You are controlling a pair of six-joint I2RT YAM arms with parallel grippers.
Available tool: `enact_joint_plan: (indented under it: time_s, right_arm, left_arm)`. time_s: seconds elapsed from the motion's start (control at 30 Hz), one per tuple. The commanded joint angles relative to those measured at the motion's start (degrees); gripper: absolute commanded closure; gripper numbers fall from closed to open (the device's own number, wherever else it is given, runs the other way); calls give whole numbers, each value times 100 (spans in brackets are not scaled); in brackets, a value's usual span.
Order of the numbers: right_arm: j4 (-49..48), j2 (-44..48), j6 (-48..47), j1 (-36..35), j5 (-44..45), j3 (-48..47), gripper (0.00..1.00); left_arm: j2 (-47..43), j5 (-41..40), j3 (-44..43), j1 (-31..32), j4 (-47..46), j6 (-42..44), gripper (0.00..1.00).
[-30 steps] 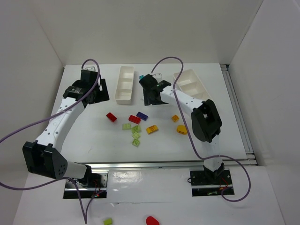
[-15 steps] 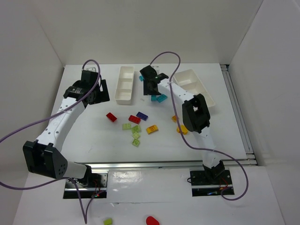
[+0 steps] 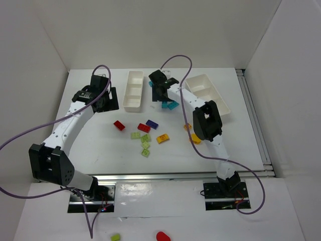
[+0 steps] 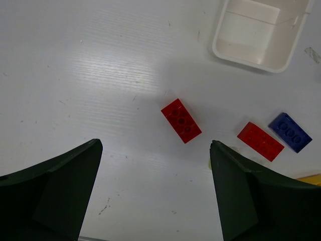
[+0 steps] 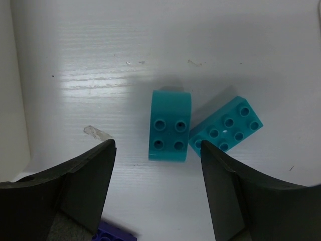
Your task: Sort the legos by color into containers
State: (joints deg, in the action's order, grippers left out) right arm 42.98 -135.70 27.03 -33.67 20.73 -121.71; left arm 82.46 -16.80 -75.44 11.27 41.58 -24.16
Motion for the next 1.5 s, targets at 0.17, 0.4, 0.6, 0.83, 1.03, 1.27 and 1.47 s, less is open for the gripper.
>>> enact_joint_plan:
  time_s: [0.17, 0.4, 0.6, 0.83, 1.03, 1.27, 1.47]
  right_arm:
    - [-9, -123, 75, 71, 11, 33, 33]
    - [-123, -360, -30, 71, -148, -81, 47]
    - [-35, -55, -136, 71, 211, -353, 65]
    - [-677, 1396, -347, 545, 432, 498, 65]
    - [-783, 1793, -347, 1380, 537, 877, 65]
    - [-730, 1232, -286, 1934, 424, 412, 60]
    - [-623, 1045, -443, 1866, 423, -161, 26]
  left_arm:
    - [87, -34, -296, -37, -19, 148, 3]
    - [87, -148, -296, -37, -19, 149, 3]
    - [87, -201, -296, -37, 34, 149, 3]
    - [139, -201, -349, -37, 34, 149, 3]
    - [253, -140, -349, -37, 34, 149, 3]
    - [253, -289, -463, -37, 87, 149, 3]
    - [192, -289, -463, -37, 140, 149, 3]
